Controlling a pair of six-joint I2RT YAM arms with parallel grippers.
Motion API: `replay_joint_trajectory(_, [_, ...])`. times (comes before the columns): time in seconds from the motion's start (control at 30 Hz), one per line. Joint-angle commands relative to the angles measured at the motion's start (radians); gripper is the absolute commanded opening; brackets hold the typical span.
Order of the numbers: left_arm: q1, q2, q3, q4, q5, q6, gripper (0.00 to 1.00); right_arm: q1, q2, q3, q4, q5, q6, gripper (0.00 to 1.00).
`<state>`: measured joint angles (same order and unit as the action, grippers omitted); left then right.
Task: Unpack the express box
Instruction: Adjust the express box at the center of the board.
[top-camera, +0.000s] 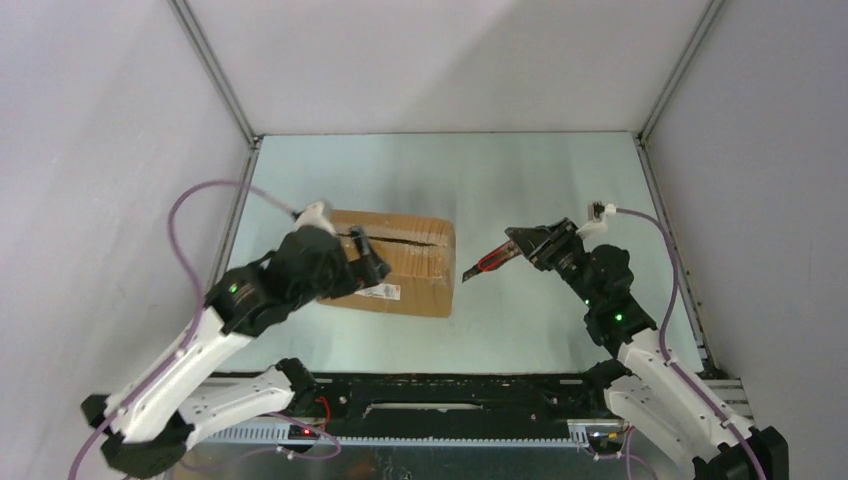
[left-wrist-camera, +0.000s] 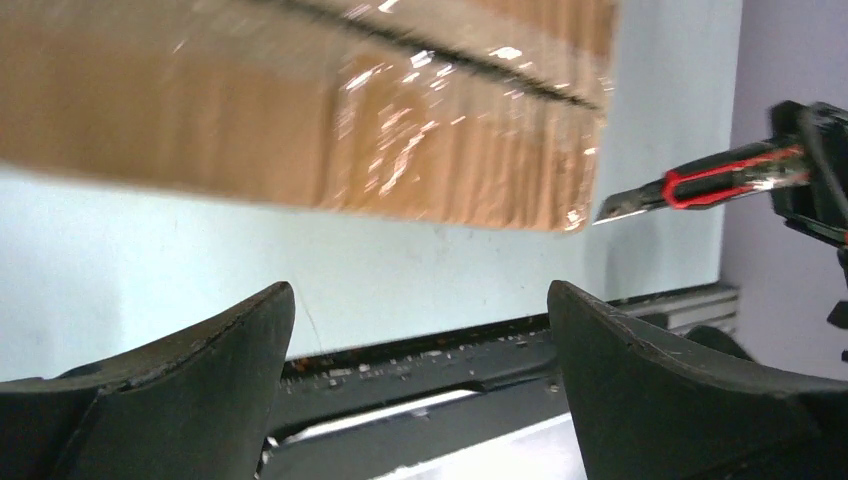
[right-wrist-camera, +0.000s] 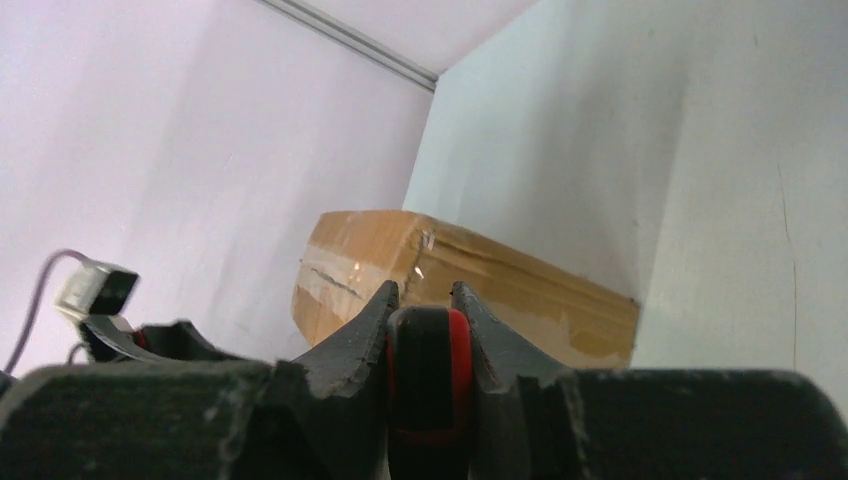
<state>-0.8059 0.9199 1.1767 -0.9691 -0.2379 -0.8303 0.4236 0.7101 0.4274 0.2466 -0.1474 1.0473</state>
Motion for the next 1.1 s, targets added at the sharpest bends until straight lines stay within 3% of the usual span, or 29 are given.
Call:
replay_joint_trajectory(0.0, [-0.001,-0.121,-0.137,-0.140,-0.117,-0.450,1.00,0.020,0.026,0.133,0.031,0.004,-0.134,0.00])
replay_joint_trajectory(0.1, [-0.002,-0.120,-0.144,-0.198,-0.191,-0.550,1.00,0.068,0.041,0.181,-0.011,0.053,-0.195,0.00])
replay_joint_trajectory(0.3, [0.008,-0.094,-0.140,-0.151,-0.364,-0.713,1.00,0.134,0.100,0.188,0.005,0.121,-0.219,0.00])
replay_joint_trajectory(0.5, [0.124,-0.197,-0.295,0.009,-0.274,-0.789,1.00,0.226,0.156,0.188,0.053,0.147,-0.200,0.00])
replay_joint_trajectory(0.67, [0.215,-0.244,-0.399,0.185,-0.139,-0.660,1.00,0.298,0.160,0.188,0.045,0.193,-0.173,0.00])
replay_joint_trajectory(0.83, [0.217,-0.098,-0.206,-0.047,-0.189,-0.582,1.00,0.374,0.200,0.188,0.083,0.192,-0.127,0.00])
replay_joint_trajectory(1.07, [0.218,-0.003,-0.044,-0.120,-0.201,-0.397,1.00,0.458,0.227,0.202,0.083,0.246,-0.116,0.00])
